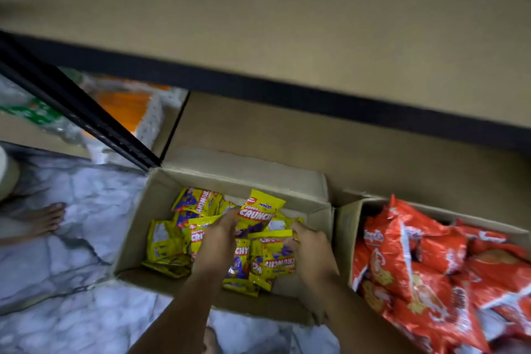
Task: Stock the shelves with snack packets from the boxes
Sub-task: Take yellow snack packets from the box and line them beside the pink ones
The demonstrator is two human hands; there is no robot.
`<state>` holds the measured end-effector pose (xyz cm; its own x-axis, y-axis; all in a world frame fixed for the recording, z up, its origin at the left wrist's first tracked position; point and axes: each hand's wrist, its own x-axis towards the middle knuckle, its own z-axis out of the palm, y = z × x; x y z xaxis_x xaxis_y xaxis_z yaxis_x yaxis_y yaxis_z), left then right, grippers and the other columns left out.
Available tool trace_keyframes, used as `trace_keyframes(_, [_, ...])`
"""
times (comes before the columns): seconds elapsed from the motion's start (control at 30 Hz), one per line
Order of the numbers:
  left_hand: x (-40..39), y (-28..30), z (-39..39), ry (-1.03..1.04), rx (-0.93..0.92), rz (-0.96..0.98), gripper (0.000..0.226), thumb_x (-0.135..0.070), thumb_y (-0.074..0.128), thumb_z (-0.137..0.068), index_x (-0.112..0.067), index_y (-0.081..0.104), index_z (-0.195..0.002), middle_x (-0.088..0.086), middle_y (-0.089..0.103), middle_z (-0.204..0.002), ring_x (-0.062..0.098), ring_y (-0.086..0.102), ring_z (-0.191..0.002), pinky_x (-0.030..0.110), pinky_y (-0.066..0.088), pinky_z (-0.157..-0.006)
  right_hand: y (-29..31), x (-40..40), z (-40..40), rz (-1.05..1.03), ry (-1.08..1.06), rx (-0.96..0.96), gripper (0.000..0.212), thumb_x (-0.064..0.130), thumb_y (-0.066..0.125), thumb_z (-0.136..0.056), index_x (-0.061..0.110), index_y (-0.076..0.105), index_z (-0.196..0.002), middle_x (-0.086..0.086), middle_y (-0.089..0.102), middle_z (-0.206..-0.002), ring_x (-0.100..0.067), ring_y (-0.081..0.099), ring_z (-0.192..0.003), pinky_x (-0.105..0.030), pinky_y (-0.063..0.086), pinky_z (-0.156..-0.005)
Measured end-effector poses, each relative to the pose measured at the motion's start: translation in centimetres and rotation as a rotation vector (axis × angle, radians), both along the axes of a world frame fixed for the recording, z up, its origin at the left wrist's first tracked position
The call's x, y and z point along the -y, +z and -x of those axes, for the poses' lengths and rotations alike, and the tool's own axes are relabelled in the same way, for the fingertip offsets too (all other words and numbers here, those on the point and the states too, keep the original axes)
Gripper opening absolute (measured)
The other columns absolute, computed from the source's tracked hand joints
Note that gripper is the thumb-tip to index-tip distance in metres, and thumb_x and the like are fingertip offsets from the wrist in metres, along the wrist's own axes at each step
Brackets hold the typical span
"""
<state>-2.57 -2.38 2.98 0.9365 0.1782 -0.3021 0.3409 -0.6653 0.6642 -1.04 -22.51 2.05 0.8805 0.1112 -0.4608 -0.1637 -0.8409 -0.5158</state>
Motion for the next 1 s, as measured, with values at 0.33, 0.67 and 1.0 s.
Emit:
trace_keyframes(0.33, [1.1, 24.8, 0.1, 0.110, 0.190, 0.094, 0.023, -0.020, 0.043, -0.106, -0.030, 0.064, -0.104, -0.008, 0.066, -0.074, 0.000, 0.055, -0.057, 0.009, 0.036, -0.049, 24.0, 3.1, -0.3, -0.288, -0.162, 0.147, 0.026, 0.044, 0.064, -0.093, 0.023, 0.062, -0.108, 0.010, 0.073, -0.091, 0.001, 0.068, -0.080, -0.027, 0.055, -0.071])
trace_keyframes(0.67, [4.2, 45.7, -0.6, 0.002, 0.352, 0.245, 0.017, -0.031, 0.045, -0.103, -0.035, 0.062, -0.099, -0.014, 0.066, -0.076, 0.006, 0.061, -0.070, 0.011, 0.042, -0.061, 46.7, 6.2, 0.0, -0.518, -0.288, 0.272, 0.012, 0.025, 0.067, -0.095, 0.020, 0.057, -0.101, 0.008, 0.075, -0.097, -0.006, 0.072, -0.090, -0.041, 0.060, -0.079])
trace_keyframes(1.0, [8.1, 59.6, -2.4, -0.310, 0.611, 0.619, 0.044, -0.009, 0.051, -0.102, -0.031, 0.051, -0.140, -0.012, 0.066, -0.124, 0.010, 0.066, -0.113, 0.028, 0.059, -0.080, 63.5, 10.5, 2.3, -0.747, -0.413, 0.475, 0.028, 0.026, 0.068, -0.088, 0.011, 0.056, -0.108, 0.001, 0.075, -0.105, -0.017, 0.073, -0.098, -0.046, 0.060, -0.084])
